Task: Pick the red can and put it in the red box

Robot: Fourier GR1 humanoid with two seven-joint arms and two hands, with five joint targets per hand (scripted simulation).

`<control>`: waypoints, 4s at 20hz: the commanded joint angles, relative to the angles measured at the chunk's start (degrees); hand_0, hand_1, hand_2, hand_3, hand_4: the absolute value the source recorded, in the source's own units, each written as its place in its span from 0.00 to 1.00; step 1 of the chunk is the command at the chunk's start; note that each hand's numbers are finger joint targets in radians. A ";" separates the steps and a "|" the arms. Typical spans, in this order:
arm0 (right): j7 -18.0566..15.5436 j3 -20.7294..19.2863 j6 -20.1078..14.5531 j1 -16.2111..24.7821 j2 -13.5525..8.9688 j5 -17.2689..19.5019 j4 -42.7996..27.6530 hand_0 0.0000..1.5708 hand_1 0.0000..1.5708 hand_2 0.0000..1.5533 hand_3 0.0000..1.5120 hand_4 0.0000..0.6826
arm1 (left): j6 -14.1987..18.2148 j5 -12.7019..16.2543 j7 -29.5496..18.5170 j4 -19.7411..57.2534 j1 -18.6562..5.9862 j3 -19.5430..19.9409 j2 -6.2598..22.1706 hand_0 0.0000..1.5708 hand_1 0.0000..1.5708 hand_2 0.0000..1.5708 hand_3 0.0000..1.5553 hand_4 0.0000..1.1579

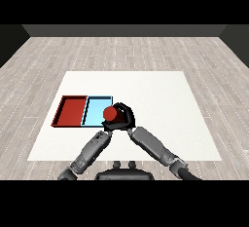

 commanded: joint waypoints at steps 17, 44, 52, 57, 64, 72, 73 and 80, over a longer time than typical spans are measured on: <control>2.56 -3.77 4.14 5.42 0.85 7.26 -2.79 0.00 0.00 0.00 0.00 0.00 | -0.12 -5.66 1.70 -4.90 2.68 4.84 0.51 1.00 1.00 1.00 0.97 0.98; -0.23 -26.82 17.21 34.94 -19.82 2.77 -25.29 0.00 0.00 0.00 0.00 0.00 | -4.71 -8.58 7.13 2.07 1.01 21.63 24.40 1.00 1.00 0.99 0.94 0.94; 6.76 -27.39 12.70 33.14 -19.42 5.94 -26.12 0.00 0.00 0.00 0.00 0.00 | -8.42 -12.05 5.93 28.33 -9.18 25.45 26.21 1.00 1.00 0.99 0.94 0.94; 3.26 -28.77 14.84 26.66 -16.17 5.68 -14.38 0.00 0.00 0.00 0.00 0.00 | -8.50 -13.57 1.25 46.09 -17.51 27.76 23.53 1.00 1.00 1.00 0.97 0.91; -0.28 -31.52 17.36 26.96 -15.68 3.65 -10.61 0.00 0.00 0.00 0.00 0.00 | -6.00 -17.62 12.28 58.75 -21.47 25.08 21.65 0.41 0.41 0.45 0.00 0.56; -0.62 -32.21 17.08 20.93 -13.75 4.65 -4.15 0.00 0.00 0.00 0.00 0.00 | -5.76 -13.10 13.51 63.21 -19.24 30.69 23.59 0.82 0.82 0.74 0.00 0.60; -1.89 -33.72 18.52 22.25 -15.68 4.06 -5.04 0.00 0.00 0.00 0.00 0.00 | -9.74 -14.27 14.71 64.07 -19.75 29.44 24.40 0.95 0.95 0.85 0.00 0.56; -1.87 -32.98 19.19 23.46 -14.31 3.89 -7.17 0.00 0.00 0.00 0.00 0.00 | -15.48 -15.90 16.11 64.51 -20.53 28.12 27.03 0.00 0.00 0.00 0.00 0.00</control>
